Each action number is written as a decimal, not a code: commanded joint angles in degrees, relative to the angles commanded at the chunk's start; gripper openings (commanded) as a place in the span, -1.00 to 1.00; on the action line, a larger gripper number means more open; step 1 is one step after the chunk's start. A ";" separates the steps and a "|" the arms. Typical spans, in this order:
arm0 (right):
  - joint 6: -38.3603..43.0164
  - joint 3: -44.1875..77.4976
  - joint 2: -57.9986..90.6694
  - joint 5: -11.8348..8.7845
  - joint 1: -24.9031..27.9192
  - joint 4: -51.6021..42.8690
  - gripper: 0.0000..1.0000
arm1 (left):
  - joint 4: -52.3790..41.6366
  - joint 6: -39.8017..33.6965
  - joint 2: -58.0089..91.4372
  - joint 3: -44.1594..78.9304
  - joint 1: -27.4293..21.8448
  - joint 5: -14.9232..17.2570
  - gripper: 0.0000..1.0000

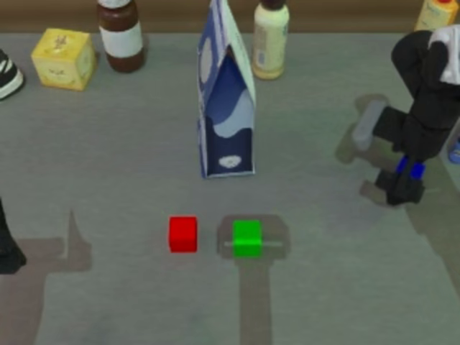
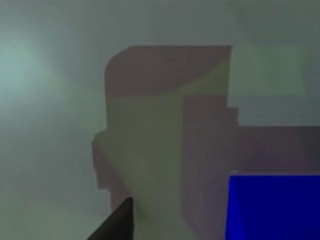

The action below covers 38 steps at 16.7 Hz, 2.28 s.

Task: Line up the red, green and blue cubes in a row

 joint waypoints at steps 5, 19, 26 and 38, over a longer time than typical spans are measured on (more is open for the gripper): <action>0.00 0.00 0.00 0.00 0.00 0.00 -1.00 | 0.00 0.00 0.00 0.00 0.00 0.00 1.00; 0.99 5.74 -5.53 -0.87 0.46 -10.93 -1.00 | 0.00 0.00 0.00 0.00 0.00 0.00 1.00; 1.10 8.39 -7.35 -0.90 0.36 -15.23 -1.00 | 0.00 0.00 0.00 0.00 0.00 0.00 1.00; -4.42 1.90 -14.71 -1.18 24.32 -16.18 -1.00 | 0.00 0.00 0.00 0.00 0.00 0.00 1.00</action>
